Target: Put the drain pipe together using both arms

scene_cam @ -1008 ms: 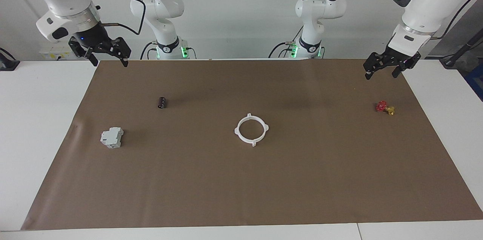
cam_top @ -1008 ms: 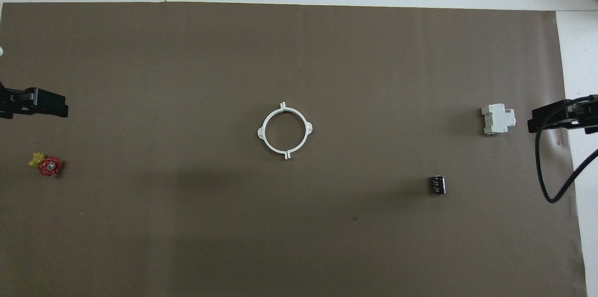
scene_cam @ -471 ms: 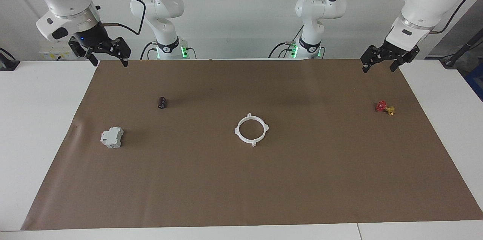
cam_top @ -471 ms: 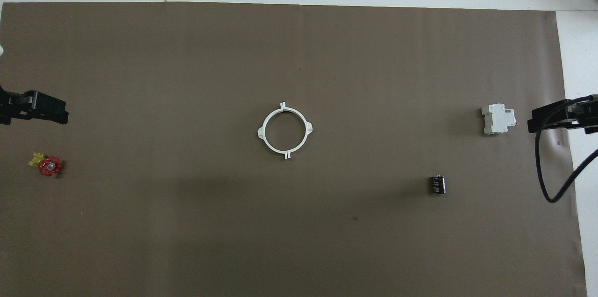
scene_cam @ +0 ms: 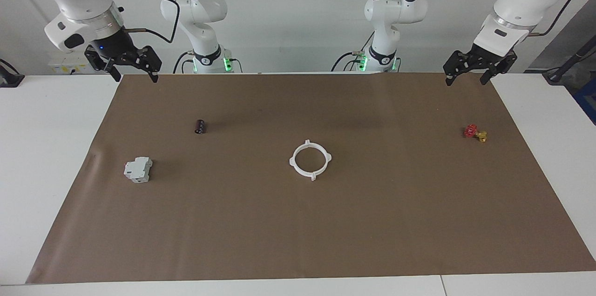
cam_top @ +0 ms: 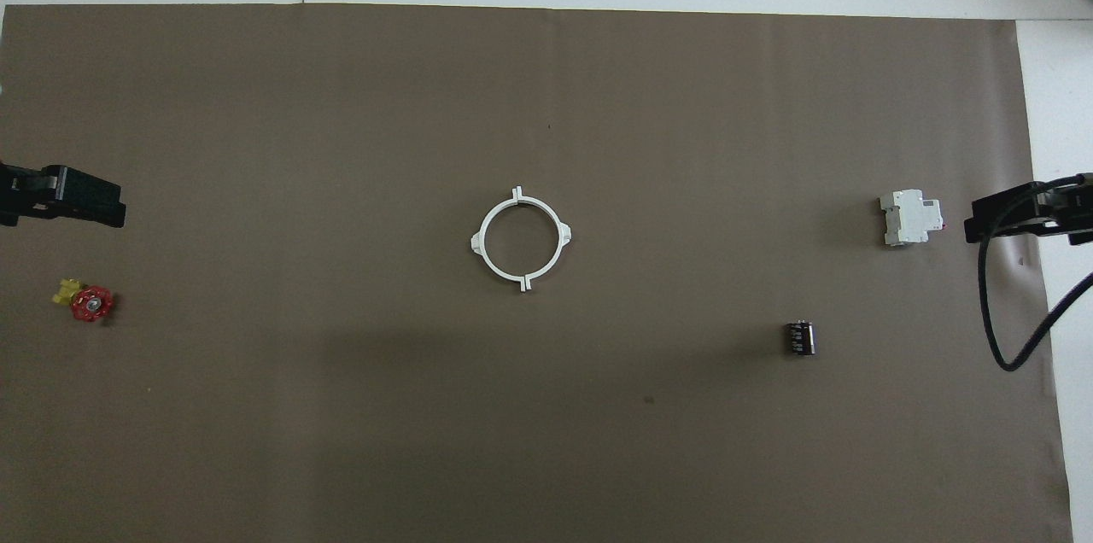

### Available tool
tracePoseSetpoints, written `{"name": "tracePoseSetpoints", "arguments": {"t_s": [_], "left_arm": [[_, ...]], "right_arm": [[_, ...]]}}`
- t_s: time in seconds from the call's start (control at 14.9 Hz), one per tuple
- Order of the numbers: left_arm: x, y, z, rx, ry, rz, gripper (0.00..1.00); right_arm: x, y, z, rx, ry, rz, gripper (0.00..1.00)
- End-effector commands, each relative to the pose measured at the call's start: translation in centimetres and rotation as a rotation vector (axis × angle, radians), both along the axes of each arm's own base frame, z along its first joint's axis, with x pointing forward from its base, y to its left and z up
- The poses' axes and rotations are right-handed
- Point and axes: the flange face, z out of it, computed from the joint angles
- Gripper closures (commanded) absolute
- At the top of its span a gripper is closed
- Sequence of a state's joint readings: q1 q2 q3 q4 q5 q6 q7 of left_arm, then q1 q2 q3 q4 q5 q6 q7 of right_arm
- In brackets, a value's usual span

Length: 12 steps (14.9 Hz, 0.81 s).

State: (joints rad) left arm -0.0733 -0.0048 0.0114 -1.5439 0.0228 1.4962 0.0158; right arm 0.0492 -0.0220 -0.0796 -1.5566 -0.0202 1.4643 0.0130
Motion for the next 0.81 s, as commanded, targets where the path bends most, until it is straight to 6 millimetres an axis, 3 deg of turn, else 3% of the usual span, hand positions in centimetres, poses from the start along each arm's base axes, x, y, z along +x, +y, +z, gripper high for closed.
{"name": "tracePoseSetpoints", "arguments": {"t_s": [0.0, 0.34, 0.74], "left_arm": [[-0.3, -0.1, 0.3, -0.017, 0.012, -0.01, 0.0], [-0.5, 0.0, -1.1, -0.019, -0.026, -0.023, 0.0], [-0.3, -0.3, -1.2, -0.02, -0.031, -0.028, 0.0]], "right_arm": [[-0.2, -0.1, 0.0, 0.018, 0.001, -0.005, 0.0], [-0.2, -0.1, 0.0, 0.018, 0.001, -0.005, 0.0], [-0.2, -0.2, 0.1, 0.017, 0.0, -0.016, 0.0]]}}
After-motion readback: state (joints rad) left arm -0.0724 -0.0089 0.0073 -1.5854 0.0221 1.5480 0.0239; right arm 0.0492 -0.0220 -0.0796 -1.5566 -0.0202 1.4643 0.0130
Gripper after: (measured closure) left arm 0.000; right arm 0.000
